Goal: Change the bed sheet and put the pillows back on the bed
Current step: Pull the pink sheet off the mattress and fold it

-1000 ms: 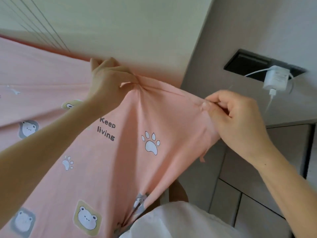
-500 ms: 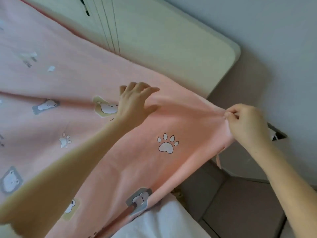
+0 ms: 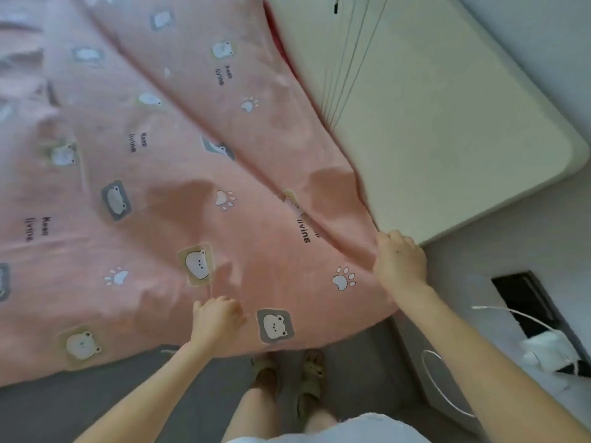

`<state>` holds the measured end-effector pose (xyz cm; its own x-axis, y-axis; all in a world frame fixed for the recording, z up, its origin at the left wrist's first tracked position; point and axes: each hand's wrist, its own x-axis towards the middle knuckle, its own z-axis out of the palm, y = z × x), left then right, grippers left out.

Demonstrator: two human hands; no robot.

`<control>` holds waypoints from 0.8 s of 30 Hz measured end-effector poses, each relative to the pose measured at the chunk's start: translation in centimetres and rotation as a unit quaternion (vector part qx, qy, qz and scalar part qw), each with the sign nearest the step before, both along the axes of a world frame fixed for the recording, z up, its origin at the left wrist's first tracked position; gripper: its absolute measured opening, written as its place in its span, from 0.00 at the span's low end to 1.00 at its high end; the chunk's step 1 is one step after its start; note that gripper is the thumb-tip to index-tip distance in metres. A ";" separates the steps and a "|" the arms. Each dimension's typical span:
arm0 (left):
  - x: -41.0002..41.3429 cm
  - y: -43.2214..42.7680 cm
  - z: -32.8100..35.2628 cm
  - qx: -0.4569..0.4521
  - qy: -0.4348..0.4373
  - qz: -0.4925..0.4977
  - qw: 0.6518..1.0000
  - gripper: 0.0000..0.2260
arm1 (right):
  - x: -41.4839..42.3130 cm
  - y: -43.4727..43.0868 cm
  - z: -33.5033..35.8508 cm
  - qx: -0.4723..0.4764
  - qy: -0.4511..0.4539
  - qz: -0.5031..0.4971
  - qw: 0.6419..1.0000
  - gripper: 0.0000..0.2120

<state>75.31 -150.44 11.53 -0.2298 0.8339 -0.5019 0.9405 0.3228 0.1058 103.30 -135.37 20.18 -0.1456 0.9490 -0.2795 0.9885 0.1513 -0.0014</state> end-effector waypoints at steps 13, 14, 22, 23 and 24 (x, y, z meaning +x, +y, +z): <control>-16.8 -17.2 3.5 0.070 -0.004 0.391 0.918 0.10 | -29.6 -8.1 -1.9 -0.091 0.065 0.385 0.916 0.11; -18.4 -19.2 4.2 0.079 -0.003 0.420 0.904 0.10 | -32.1 -9.2 -1.3 -0.090 0.070 0.407 0.906 0.10; -30.9 -34.8 11.3 0.176 0.046 0.627 0.758 0.09 | -52.1 -21.2 4.2 -0.081 0.110 0.551 0.823 0.13; -32.0 -36.7 12.0 0.182 0.055 0.646 0.739 0.09 | -54.3 -22.9 4.9 -0.087 0.113 0.563 0.814 0.13; -33.0 -38.4 12.6 0.189 0.062 0.664 0.721 0.09 | -56.4 -24.5 5.3 -0.094 0.112 0.578 0.803 0.13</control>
<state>42.35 -188.84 24.10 -0.9751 -0.0905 -0.2027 -0.1608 0.9173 0.3642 46.89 -159.89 25.50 -0.9655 0.0878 -0.2450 0.1593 0.9439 -0.2894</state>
